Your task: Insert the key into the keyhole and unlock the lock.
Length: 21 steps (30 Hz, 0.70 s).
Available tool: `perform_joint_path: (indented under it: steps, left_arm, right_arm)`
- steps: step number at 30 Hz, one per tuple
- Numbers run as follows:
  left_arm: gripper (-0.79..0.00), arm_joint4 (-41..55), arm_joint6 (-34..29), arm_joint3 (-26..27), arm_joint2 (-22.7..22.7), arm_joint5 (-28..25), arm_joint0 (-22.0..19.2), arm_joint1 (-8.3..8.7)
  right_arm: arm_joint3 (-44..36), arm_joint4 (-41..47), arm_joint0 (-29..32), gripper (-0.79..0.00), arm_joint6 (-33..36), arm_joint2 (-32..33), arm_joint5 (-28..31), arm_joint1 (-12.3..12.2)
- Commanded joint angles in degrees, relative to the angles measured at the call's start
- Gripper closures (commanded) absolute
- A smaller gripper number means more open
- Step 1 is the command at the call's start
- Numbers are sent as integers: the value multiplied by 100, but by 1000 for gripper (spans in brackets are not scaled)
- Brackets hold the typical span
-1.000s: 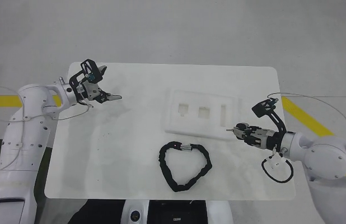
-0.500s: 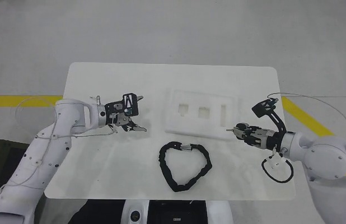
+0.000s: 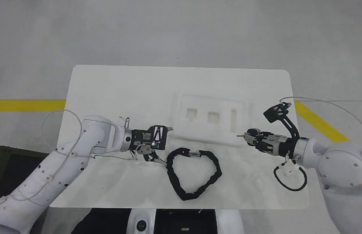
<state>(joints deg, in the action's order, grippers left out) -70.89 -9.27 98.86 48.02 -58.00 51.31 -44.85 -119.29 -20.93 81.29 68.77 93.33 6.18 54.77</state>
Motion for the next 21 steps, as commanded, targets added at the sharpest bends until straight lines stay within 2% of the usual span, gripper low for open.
perform_joint_path:
  steps: [1,6,14,17,21]
  left_arm:
    - [-785,-105,-16,73,-124,0,-84,-2]
    - [-785,-297,126,93,-448,0,-293,-57]
    - [-785,-485,277,-137,-947,0,-743,-312]
    - [-785,-514,330,-208,-1054,0,-843,-389]
    - [-785,-514,330,-208,-1054,0,-843,-389]
  right_arm:
    - [0,0,0,0,0,0,0,0]
    - [0,0,0,0,0,0,0,0]
    - [0,0,0,0,0,0,0,0]
    - [0,0,0,0,0,0,0,0]
    - [0,0,0,0,0,0,0,0]
